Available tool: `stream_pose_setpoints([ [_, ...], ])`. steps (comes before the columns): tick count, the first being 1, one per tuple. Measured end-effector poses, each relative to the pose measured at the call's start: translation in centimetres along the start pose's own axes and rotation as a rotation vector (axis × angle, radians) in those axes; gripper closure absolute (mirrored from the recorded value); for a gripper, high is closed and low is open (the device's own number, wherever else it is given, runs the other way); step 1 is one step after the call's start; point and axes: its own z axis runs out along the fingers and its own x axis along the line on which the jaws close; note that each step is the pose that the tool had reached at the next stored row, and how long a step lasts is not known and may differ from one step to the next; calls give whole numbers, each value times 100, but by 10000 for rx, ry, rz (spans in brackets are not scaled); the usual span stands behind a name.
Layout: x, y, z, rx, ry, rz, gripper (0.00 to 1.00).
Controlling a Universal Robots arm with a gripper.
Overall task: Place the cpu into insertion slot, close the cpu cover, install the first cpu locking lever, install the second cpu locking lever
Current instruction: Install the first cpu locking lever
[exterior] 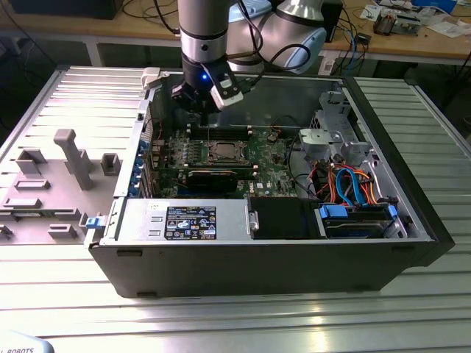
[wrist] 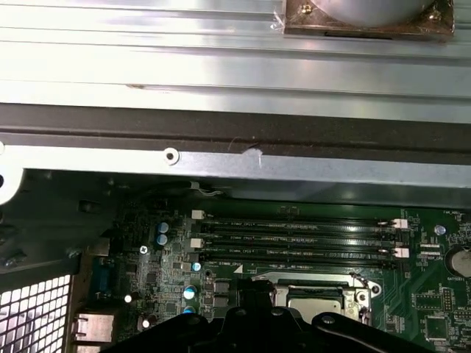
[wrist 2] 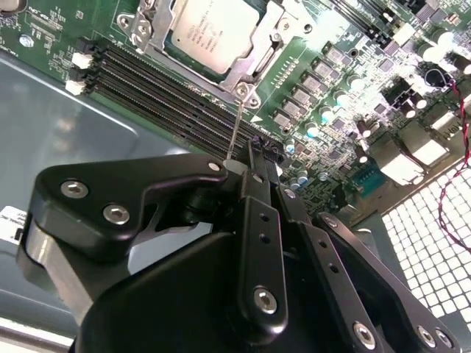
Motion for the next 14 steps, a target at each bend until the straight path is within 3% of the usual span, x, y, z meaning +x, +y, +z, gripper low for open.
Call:
stream_pose_setpoints([
  [14, -72, -4, 7, -1, -1, -1, 89],
])
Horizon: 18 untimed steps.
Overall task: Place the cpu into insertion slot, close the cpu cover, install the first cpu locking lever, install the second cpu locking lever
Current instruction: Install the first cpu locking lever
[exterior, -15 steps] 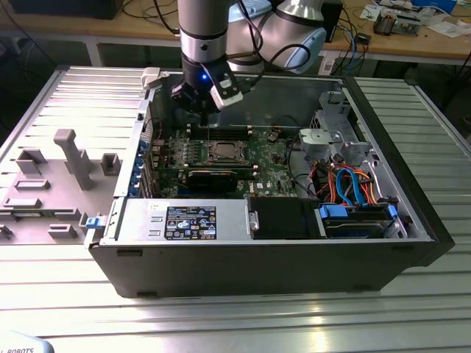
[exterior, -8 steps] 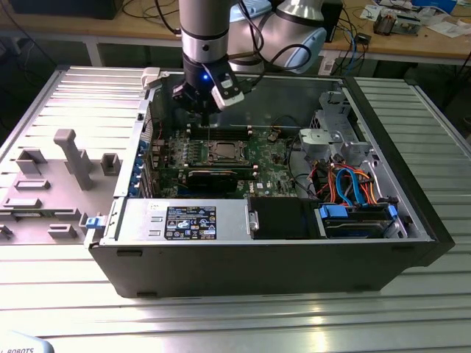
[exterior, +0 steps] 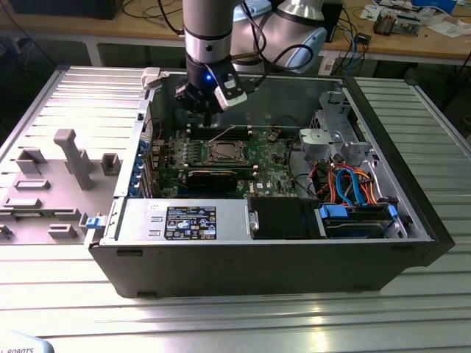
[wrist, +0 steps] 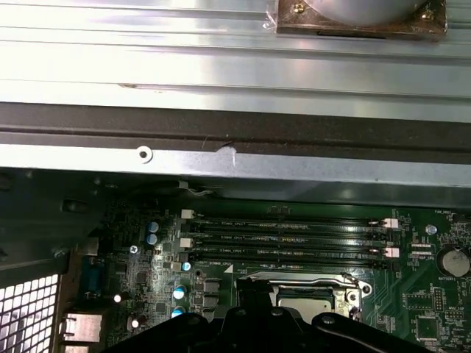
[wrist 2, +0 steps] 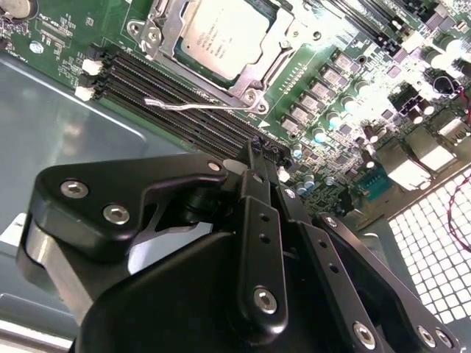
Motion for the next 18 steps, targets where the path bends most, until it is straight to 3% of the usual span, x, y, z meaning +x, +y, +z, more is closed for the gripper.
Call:
stream_pose_setpoints([
  [16, -23, -1, 1, 0, -1, 0, 89],
  [17, -24, -1, 2, -12, -2, 0, 89],
  [18, -24, -8, 4, -156, -7, -2, 89],
])
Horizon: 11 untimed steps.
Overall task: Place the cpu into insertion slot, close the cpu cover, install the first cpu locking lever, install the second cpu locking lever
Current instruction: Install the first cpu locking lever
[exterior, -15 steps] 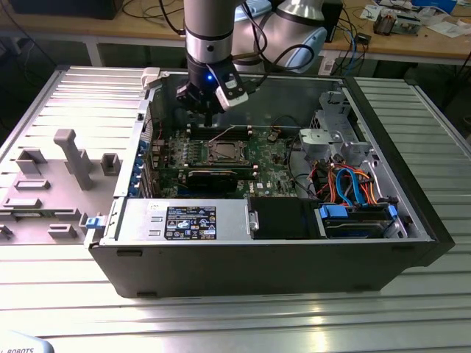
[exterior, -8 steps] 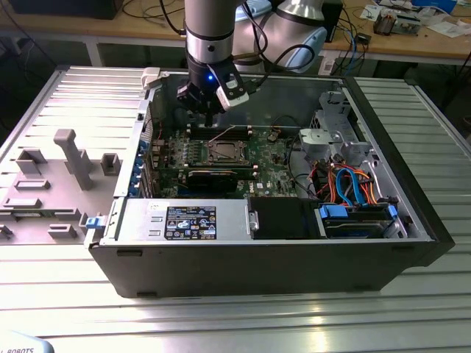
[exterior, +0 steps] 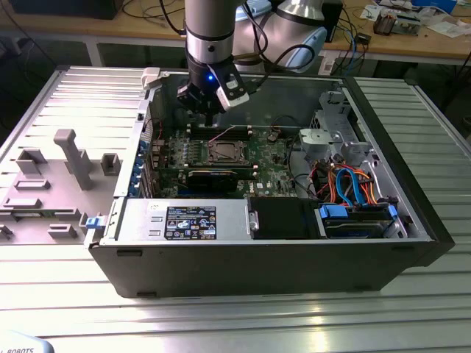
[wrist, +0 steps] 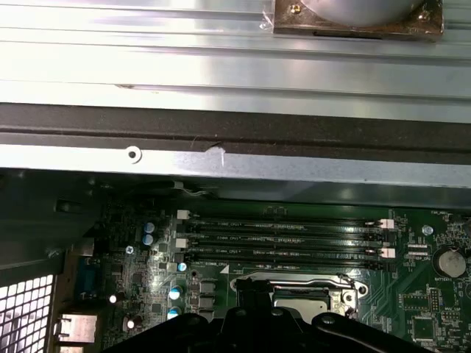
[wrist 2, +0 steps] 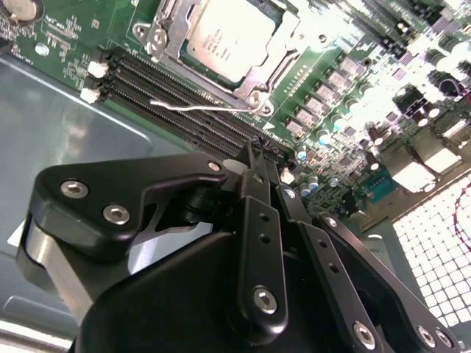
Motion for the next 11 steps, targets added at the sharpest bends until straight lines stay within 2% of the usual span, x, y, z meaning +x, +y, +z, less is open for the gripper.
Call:
stream_pose_setpoints([
  [1, 1, -9, 1, -81, -3, 4, 89],
  [2, 1, -17, 4, -129, -9, 16, 89],
  [5, -19, -22, 15, -130, -23, 96, 89],
  [9, -109, -30, 38, -123, -38, 176, 89],
  [11, -118, -30, 40, -69, -39, 191, 89],
])
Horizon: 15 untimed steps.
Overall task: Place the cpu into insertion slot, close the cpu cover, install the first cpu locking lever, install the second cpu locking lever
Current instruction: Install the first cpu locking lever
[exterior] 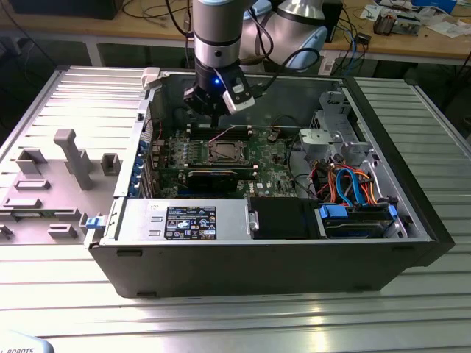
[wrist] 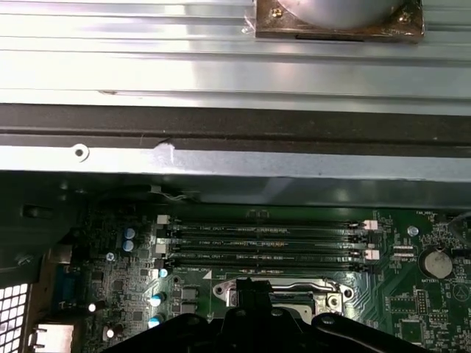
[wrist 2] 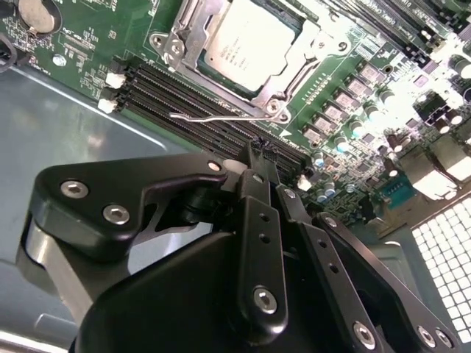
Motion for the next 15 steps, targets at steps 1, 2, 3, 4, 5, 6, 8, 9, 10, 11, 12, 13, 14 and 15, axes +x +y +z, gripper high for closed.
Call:
stream_pose_setpoints([
  [1, -1, 0, 0, 34, 0, 5, 89],
  [2, -1, -1, 1, 72, -1, 10, 89],
  [3, -1, -1, 1, 78, -1, 10, 89],
  [4, -1, -1, 0, 79, -1, 12, 89],
  [5, -1, 0, 1, 80, -1, 14, 89],
  [6, -1, 0, 1, 79, -2, 15, 89],
  [8, -1, 2, 5, 137, -2, 19, 89],
  [9, -1, 2, 10, 183, -1, 16, 89],
  [10, -1, 11, 23, 318, 3, 15, 89],
  [11, -2, 27, 45, 397, 5, 14, 89],
  [12, -12, 30, 87, 399, 7, 15, 89],
  [13, -21, 39, 104, 442, 6, 17, 89],
  [14, -28, 49, 115, 531, 7, 15, 89],
  [15, -37, 62, 137, 553, 8, 15, 89],
])
